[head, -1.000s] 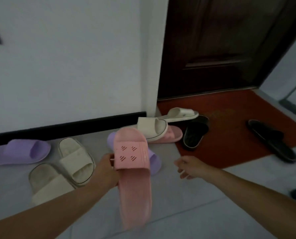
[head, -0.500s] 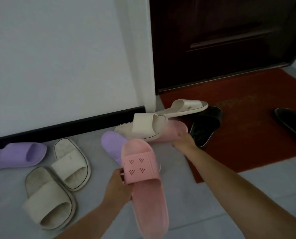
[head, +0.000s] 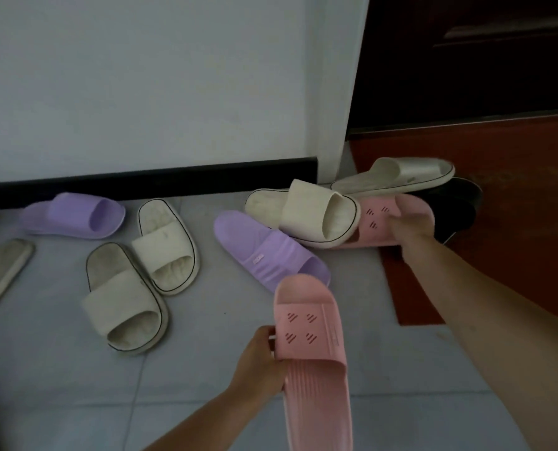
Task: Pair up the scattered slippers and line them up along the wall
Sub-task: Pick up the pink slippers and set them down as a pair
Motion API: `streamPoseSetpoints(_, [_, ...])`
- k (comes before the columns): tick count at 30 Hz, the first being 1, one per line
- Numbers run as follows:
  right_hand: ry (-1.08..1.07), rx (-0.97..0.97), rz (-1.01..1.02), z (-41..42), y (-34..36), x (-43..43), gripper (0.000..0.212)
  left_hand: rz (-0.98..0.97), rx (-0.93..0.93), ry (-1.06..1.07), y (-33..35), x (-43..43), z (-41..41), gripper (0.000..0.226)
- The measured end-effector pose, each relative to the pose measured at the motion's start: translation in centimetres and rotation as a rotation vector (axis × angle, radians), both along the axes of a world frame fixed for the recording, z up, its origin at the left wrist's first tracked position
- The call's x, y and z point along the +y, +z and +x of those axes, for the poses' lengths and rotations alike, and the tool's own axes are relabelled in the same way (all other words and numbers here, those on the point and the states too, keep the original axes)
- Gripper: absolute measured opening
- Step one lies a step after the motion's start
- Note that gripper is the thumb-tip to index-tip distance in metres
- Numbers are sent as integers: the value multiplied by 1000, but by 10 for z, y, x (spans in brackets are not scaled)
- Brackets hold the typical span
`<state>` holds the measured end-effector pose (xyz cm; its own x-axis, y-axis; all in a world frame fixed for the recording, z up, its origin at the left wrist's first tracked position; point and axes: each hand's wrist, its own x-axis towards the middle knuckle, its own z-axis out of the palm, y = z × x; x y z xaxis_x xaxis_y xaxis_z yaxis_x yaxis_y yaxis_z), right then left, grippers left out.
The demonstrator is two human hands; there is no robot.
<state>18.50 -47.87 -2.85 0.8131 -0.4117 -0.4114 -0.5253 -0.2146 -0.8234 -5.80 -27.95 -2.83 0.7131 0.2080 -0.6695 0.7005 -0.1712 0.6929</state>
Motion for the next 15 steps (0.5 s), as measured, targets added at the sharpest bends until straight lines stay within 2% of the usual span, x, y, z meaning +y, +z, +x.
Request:
streamPoseSetpoints(4, [16,-74,-102,-4,21,-22,46,12,17,-44,8,-6,2,56])
streamPoseSetpoints(8, [38,-117,-266,-14,44,-38,39,40,-46,-116,21,-1,23,58])
streamPoseSetpoints(12, [48,-245,-411,-32,75,-63,21,98,-117,-244,33,6,51,53])
streamPoseSetpoints(15, [28,-295,-504,-48,101,-91,19,122,-155,-340,34,7,67,41])
